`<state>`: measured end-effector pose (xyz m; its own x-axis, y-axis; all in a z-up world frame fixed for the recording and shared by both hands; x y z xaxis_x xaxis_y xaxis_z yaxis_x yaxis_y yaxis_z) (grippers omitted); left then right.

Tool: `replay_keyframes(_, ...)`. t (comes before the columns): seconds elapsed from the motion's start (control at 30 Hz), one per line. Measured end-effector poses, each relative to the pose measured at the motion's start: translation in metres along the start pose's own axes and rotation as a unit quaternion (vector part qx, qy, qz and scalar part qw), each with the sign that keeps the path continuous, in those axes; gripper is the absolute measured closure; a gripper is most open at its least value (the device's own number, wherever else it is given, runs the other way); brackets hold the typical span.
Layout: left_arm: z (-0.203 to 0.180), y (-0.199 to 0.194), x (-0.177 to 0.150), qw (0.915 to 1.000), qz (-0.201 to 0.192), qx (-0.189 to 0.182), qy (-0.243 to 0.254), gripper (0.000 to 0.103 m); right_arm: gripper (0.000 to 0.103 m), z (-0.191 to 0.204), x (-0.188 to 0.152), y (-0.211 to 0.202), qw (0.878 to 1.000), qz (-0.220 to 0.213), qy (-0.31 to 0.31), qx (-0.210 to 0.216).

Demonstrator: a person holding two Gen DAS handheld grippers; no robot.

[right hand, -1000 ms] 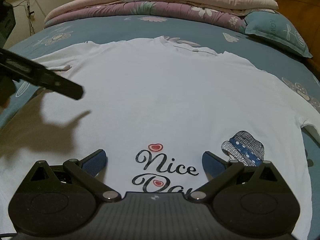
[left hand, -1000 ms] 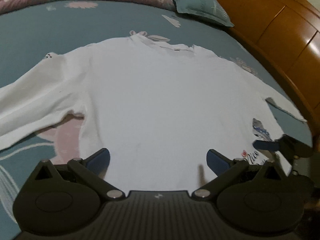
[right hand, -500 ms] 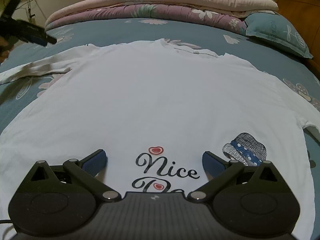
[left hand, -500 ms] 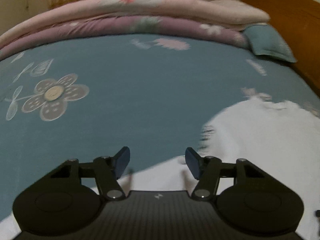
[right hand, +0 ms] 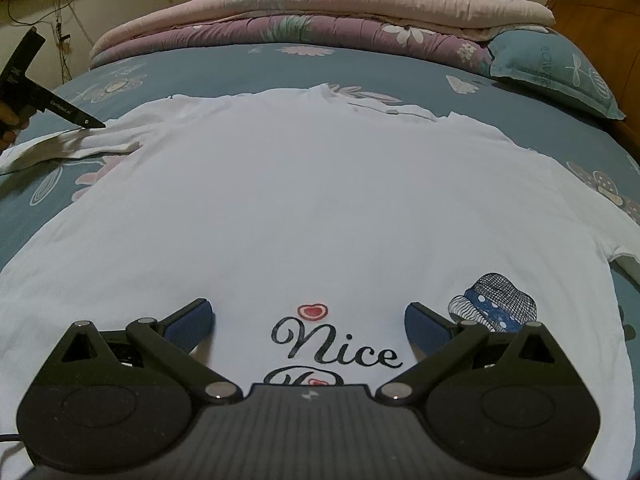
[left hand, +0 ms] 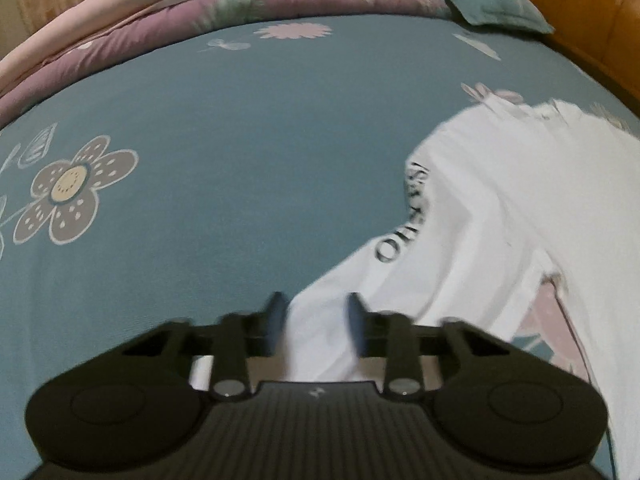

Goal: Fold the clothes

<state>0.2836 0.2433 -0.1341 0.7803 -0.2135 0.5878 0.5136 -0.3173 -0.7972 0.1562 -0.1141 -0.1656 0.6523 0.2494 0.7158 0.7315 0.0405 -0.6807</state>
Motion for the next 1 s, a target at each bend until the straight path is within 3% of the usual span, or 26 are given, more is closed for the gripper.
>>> replay_keyframes(0.03,-0.002,0.000,0.000,1.0000,0.002,0.004,0.004,0.099,0.000,0.000,0.000,0.000,1.000,0.000,0.000,-0.001)
replay_keyframes(0.2,0.005,-0.008,0.005,0.9981,-0.024,0.054,-0.015,0.103,0.000,0.001,0.001,0.000,1.000,0.002,0.001,-0.004)
replay_keyframes(0.3,0.018,-0.011,0.011,0.9957,-0.039,0.059,-0.060,0.100,0.000,0.001,0.001,0.000,1.000,0.003,0.001,-0.004)
replay_keyframes(0.33,0.019,-0.011,0.013,0.9943,-0.038,0.077,-0.063,0.090,0.000,0.001,0.001,0.000,1.000,0.003,0.001,-0.004)
replay_keyframes(0.37,0.020,-0.011,0.015,0.9928,-0.038,0.091,-0.067,0.090,0.000,0.001,0.001,0.000,1.000,0.003,0.001,-0.004)
replay_keyframes(0.47,0.014,-0.022,0.022,0.9900,-0.071,0.087,-0.085,0.088,0.000,0.001,0.001,0.000,1.000,0.003,0.002,-0.004)
replay_keyframes(0.5,0.011,-0.026,0.024,0.9890,-0.082,0.083,-0.090,0.084,0.000,0.001,0.001,0.000,1.000,0.003,0.002,-0.005)
replay_keyframes(0.57,-0.009,-0.026,0.030,0.9908,-0.104,0.035,-0.079,0.060,0.000,0.001,0.000,0.000,1.000,0.002,0.003,-0.004)
replay_keyframes(0.6,-0.019,-0.021,0.033,0.9918,-0.103,0.009,-0.075,0.055,0.000,0.001,0.000,0.001,1.000,0.002,0.003,-0.004)
replay_keyframes(0.7,-0.041,0.008,0.038,0.9914,-0.073,-0.063,-0.089,0.051,0.000,0.002,0.001,0.001,1.000,0.003,0.003,-0.007)
replay_keyframes(0.73,-0.042,0.020,0.038,0.9907,-0.058,-0.069,-0.102,0.050,0.000,0.002,0.001,0.001,1.000,0.003,0.003,-0.007)
replay_keyframes(0.8,-0.037,0.043,0.040,0.9915,-0.040,-0.035,-0.119,0.051,0.000,0.002,0.001,0.001,1.000,0.003,0.003,-0.007)
replay_keyframes(0.9,-0.027,0.054,0.053,0.9890,-0.071,0.000,-0.130,0.051,0.000,0.002,0.002,0.001,1.000,0.005,0.003,-0.008)
replay_keyframes(1.0,-0.026,0.051,0.065,0.9863,-0.078,0.023,-0.144,0.052,0.000,0.003,0.001,-0.001,1.000,0.009,0.002,-0.010)
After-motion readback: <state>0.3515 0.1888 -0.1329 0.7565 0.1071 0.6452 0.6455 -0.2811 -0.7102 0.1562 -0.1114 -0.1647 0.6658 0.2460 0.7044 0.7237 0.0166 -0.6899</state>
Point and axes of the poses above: each gripper's, at about its wrist camera, not at the fingertips, and y roughly the way its jaws point, z to its left, x to its top, the point moved 4 cm from there along y, roughly the way its jaws point, and after that the axes turned 13 degrees about -x, right-handed, at the moved point
